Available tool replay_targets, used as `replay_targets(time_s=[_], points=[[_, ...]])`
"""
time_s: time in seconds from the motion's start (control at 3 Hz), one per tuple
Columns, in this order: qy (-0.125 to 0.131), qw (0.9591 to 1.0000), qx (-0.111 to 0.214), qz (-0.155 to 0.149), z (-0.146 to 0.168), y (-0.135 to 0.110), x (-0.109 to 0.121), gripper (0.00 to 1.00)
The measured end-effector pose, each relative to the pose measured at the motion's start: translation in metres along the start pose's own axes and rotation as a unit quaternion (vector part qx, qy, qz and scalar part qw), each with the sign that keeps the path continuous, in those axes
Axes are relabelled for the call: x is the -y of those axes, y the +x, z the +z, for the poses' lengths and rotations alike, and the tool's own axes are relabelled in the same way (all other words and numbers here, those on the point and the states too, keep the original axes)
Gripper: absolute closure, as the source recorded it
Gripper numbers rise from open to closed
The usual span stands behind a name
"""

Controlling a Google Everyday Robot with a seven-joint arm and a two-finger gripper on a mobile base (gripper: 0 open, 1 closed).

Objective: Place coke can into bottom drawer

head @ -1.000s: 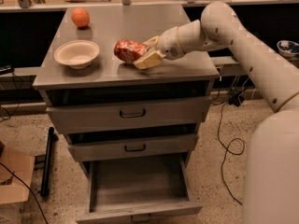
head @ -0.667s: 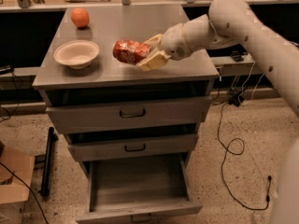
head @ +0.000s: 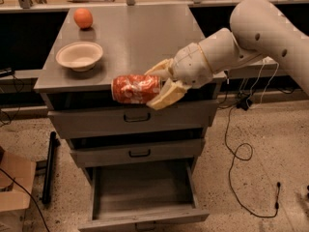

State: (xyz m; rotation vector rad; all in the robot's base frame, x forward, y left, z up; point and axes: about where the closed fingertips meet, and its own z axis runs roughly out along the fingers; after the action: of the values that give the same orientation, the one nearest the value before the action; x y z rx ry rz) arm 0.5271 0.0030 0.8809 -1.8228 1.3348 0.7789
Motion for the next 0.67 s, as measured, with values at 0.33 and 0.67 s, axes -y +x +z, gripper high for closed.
replay_targets(time_s=[0.33, 0.67], points=[[-0.054, 0.9978, 0.014, 0.037, 0.022, 0.023, -0.063, 1.0], [-0.085, 0.9901, -0.006, 0.111, 0.061, 0.071, -0.11, 1.0]])
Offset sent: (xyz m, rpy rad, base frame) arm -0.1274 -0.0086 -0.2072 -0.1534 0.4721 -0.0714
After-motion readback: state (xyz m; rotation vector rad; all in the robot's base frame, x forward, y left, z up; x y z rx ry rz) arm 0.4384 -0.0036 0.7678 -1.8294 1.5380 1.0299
